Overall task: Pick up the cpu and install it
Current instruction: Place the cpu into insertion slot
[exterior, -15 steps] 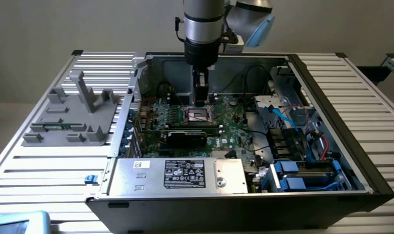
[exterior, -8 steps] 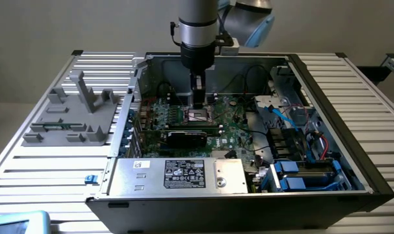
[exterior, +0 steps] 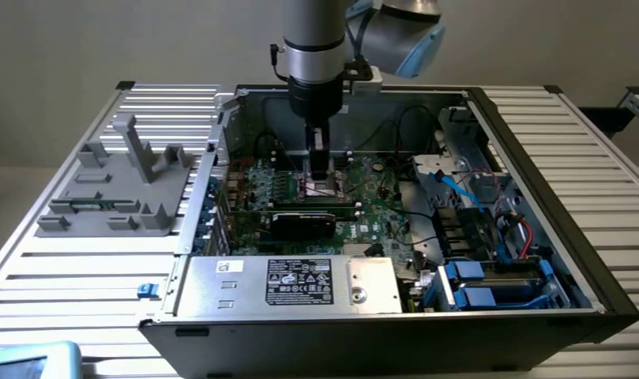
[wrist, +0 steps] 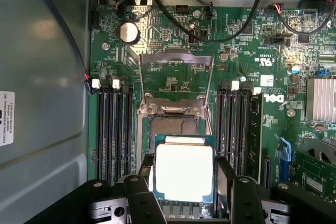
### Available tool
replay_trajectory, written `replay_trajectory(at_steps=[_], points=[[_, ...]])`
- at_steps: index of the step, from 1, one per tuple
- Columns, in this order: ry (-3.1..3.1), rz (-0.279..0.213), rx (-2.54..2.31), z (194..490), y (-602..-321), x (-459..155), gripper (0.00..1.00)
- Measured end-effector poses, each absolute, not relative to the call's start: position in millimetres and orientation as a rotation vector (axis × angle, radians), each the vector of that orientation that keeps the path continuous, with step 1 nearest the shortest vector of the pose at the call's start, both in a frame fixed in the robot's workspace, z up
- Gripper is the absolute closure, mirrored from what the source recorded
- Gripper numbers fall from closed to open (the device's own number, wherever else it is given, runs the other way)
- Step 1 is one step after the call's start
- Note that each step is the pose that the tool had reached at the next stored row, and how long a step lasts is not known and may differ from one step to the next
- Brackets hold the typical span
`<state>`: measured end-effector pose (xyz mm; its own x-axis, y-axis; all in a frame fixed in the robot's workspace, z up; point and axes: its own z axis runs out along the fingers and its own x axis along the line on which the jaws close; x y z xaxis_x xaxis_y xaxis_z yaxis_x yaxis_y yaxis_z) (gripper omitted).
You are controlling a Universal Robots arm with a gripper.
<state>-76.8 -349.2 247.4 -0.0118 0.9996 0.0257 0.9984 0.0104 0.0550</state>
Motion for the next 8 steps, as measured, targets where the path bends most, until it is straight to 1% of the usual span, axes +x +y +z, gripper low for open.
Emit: replay_trajectory(at_steps=[8], points=[[2.219, 0.092, 2.195, 239.1, -348.8, -75.6, 0.45]])
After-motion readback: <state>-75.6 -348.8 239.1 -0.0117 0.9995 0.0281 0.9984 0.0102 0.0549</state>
